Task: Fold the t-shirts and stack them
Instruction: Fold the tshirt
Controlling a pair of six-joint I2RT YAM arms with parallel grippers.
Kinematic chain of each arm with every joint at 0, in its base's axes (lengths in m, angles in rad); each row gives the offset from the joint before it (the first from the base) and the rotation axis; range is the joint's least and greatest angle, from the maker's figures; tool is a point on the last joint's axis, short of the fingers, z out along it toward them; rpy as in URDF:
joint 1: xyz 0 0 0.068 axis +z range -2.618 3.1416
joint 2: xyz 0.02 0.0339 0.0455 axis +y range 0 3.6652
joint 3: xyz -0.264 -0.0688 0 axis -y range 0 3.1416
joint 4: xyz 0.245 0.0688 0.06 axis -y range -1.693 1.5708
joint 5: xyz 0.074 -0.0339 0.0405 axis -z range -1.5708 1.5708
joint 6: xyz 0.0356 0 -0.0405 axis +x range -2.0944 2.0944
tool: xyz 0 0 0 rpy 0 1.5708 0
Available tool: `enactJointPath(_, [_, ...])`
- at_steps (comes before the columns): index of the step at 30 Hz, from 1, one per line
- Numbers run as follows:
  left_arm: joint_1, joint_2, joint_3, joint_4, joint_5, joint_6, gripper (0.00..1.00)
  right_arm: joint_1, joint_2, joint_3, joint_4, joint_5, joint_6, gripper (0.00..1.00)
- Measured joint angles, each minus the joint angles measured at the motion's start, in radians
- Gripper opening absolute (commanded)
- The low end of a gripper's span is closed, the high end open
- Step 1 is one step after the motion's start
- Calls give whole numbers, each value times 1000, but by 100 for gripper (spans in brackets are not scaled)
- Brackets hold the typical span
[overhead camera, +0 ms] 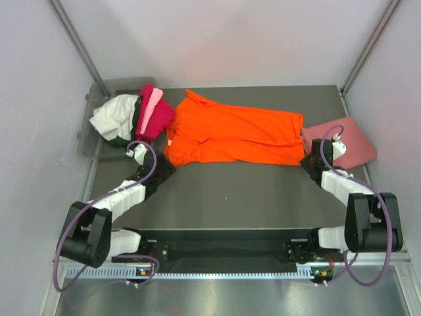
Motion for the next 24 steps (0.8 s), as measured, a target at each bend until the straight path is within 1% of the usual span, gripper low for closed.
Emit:
enactJointPath(7, [0, 132, 13, 127, -22, -63, 60, 0, -3, -5, 19, -7, 0, 0])
enactJointPath(11, [0, 204, 50, 166, -35, -77, 47, 0, -3, -5, 23, -12, 0, 0])
enactJointPath(13, [0, 229, 70, 169, -55, -85, 36, 0, -3, -5, 24, -14, 0, 0])
enactJointPath(15, [2, 245, 87, 166, -83, -91, 22, 0, -3, -5, 25, -15, 0, 0])
enactJointPath(16, [3, 247, 93, 162, -99, -93, 0, 0, -3, -5, 26, -15, -1, 0])
enactJointPath(18, [11, 246, 105, 153, -127, -87, 0, 0, -3, -5, 26, -15, -1, 0])
enactJointPath(24, [67, 219, 116, 100, -148, -85, 0, 0, -5, -5, 5, -14, -2, 0])
